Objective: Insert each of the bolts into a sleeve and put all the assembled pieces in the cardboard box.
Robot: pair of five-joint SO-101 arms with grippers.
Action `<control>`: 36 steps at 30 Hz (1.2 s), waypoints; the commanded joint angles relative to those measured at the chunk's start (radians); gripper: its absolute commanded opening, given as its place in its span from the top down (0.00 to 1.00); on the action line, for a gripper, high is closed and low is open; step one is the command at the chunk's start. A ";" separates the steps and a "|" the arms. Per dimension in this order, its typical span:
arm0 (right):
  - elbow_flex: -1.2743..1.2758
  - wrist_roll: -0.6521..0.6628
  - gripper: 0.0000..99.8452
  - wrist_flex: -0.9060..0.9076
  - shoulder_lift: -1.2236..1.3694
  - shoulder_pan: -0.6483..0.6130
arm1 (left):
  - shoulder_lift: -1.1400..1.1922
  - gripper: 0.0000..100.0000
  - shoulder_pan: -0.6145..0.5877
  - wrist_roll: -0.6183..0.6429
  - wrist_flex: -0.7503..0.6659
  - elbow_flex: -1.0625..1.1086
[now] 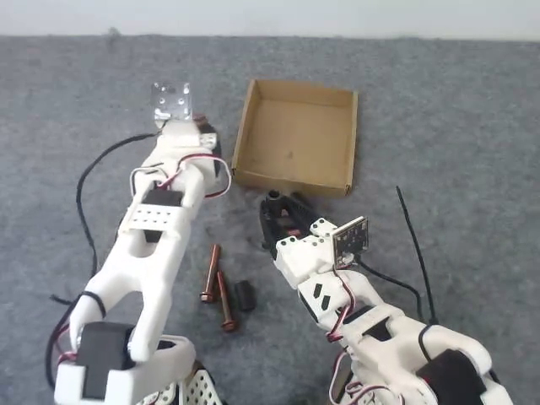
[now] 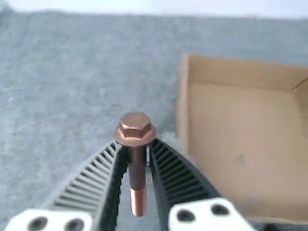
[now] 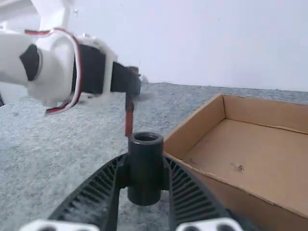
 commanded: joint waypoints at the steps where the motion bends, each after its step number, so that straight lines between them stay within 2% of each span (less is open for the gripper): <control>1: 0.018 0.018 0.99 0.005 -0.039 -0.004 | -0.074 0.99 0.031 0.003 -0.026 -0.081; 8: 0.018 0.018 0.99 0.005 -0.041 -0.002 | -0.232 0.99 0.103 0.003 -0.020 -0.050; 14: 0.018 0.018 0.99 0.005 -0.044 0.015 | -0.367 0.99 0.172 0.005 0.180 -0.099; 19: 0.018 0.018 0.99 0.004 -0.050 0.047 | -0.354 0.99 0.213 0.005 0.279 -0.170; 25: 0.018 0.018 0.99 0.004 -0.050 0.050 | -0.341 0.99 0.275 0.005 0.282 -0.173; 31: 0.018 0.018 0.99 0.004 -0.045 0.050 | -0.341 0.99 0.358 0.005 0.344 -0.173; 36: 0.018 0.020 0.99 0.005 -0.042 0.050 | -0.342 0.99 0.367 0.011 0.345 -0.160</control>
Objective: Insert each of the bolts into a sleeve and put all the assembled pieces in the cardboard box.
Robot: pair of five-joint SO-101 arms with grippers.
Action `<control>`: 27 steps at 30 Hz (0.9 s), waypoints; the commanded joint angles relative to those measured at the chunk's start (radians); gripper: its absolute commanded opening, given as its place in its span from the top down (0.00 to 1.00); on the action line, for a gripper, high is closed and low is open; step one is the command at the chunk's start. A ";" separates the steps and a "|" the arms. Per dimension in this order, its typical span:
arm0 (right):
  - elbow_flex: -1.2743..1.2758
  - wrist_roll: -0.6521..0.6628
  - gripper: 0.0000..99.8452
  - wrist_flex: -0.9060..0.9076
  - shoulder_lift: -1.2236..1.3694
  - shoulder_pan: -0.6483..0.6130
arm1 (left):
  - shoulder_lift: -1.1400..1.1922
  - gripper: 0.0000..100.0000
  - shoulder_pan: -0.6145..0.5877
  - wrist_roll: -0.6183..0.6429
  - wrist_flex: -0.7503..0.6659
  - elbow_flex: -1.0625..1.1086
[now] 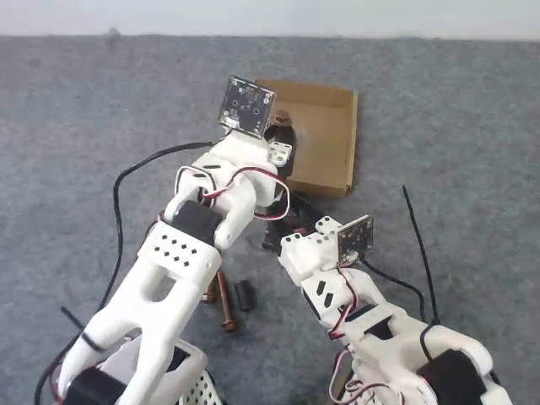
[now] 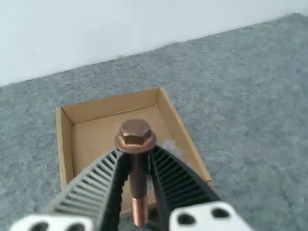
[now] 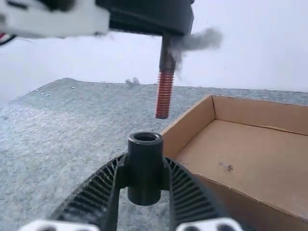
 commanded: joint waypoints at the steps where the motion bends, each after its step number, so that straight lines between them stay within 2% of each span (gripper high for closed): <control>1: 0.018 0.020 0.99 0.005 -0.042 0.016 | -0.034 0.99 0.011 0.012 0.003 -0.056; 13: 0.018 0.020 0.99 0.008 -0.042 0.018 | -0.172 0.99 0.035 0.014 0.092 -0.039; 24: 0.018 0.020 0.99 0.008 -0.042 0.018 | -0.258 0.99 0.060 0.014 0.051 0.104; 27: 0.018 0.020 0.99 0.010 -0.042 0.018 | -0.255 0.99 0.060 0.014 0.002 0.124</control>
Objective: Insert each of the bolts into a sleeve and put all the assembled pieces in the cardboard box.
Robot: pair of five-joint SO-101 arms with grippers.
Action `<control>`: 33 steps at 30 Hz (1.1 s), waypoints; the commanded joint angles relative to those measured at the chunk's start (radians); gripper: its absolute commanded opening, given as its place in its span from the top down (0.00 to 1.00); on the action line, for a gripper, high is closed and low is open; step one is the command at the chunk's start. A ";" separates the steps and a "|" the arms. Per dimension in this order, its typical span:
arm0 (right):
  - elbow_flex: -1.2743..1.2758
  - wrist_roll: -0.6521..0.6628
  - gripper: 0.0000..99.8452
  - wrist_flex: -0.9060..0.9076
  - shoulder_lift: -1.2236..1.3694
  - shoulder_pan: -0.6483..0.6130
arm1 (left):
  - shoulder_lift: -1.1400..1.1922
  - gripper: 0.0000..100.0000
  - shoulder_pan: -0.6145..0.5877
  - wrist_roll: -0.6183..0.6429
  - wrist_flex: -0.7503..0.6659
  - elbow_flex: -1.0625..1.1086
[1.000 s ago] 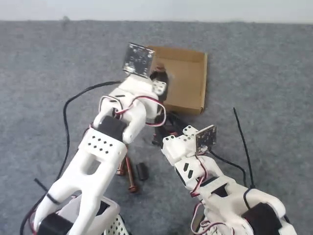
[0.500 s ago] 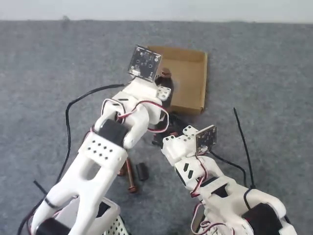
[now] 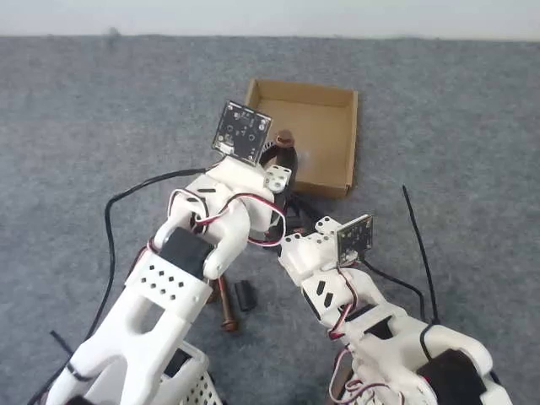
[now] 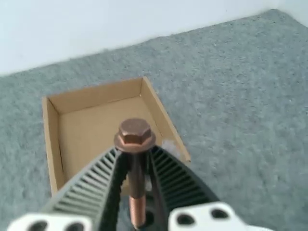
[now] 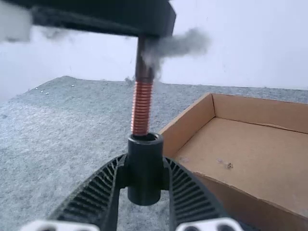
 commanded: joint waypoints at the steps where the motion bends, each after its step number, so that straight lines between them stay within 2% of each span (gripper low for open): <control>1: 0.018 0.020 0.99 0.001 -0.042 0.018 | -0.051 0.99 0.006 0.015 -0.092 0.012; 3: 0.018 0.020 0.99 0.001 -0.042 0.018 | -0.054 0.99 0.006 0.041 -0.146 0.051; 8: 0.018 0.020 0.99 0.001 -0.042 0.027 | -0.055 0.99 0.002 0.219 -0.203 0.091; 12: 0.018 0.020 0.99 0.001 -0.044 0.038 | -0.055 0.99 0.003 0.224 -0.195 0.091; 19: 0.018 0.020 0.99 0.002 -0.045 0.038 | -0.110 0.99 0.005 0.222 -0.048 0.041; 31: 0.018 0.020 0.99 0.002 -0.047 0.039 | -0.155 0.99 0.005 0.219 -0.040 0.071; 33: 0.018 0.020 0.99 0.002 -0.047 0.039 | -0.155 0.99 0.005 0.189 -0.040 0.079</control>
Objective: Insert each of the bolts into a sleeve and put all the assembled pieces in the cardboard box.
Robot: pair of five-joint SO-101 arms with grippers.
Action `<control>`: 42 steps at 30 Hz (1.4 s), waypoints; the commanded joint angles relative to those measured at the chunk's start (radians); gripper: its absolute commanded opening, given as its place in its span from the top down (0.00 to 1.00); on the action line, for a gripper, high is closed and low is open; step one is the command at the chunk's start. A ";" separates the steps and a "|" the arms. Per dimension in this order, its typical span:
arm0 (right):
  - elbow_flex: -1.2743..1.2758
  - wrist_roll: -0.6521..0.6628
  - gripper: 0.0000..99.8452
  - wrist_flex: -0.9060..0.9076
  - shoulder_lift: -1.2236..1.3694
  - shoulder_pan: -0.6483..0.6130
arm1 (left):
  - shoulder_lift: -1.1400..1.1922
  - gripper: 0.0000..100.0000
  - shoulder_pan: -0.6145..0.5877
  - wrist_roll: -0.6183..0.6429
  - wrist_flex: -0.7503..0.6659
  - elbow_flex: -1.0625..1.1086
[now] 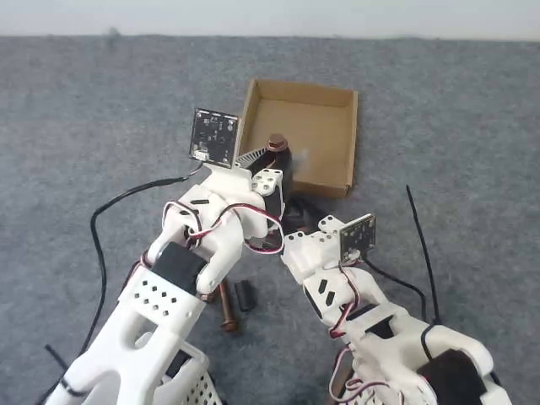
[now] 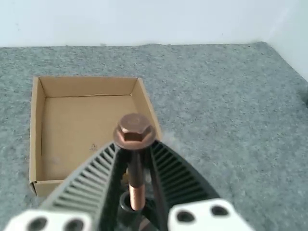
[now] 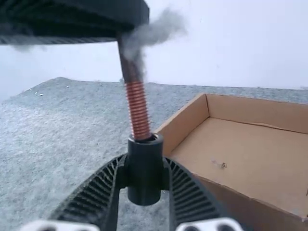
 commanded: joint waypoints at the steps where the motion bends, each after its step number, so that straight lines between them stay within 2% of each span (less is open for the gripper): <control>1: 0.018 0.020 0.99 0.002 -0.047 0.019 | -0.046 0.99 0.005 -0.040 0.000 -0.007; 9: 0.018 0.021 0.99 0.002 -0.047 0.019 | -0.037 0.99 0.000 -0.051 -0.005 0.001; 14: 0.018 0.023 0.99 0.002 -0.047 0.021 | 0.101 0.99 0.000 -0.051 -0.072 -0.004; 17: 0.018 0.089 0.99 0.004 -0.041 0.021 | 0.170 0.99 -0.002 -0.051 -0.092 -0.021; 19: 0.018 0.121 0.99 0.004 -0.041 0.021 | 0.175 0.99 -0.002 -0.051 -0.089 -0.027; 31: 0.018 0.123 0.99 0.004 -0.044 0.045 | 0.175 0.99 -0.002 -0.051 -0.060 -0.025; 42: 0.017 0.121 0.99 0.004 -0.050 0.073 | 0.175 0.99 0.008 -0.074 -0.061 0.070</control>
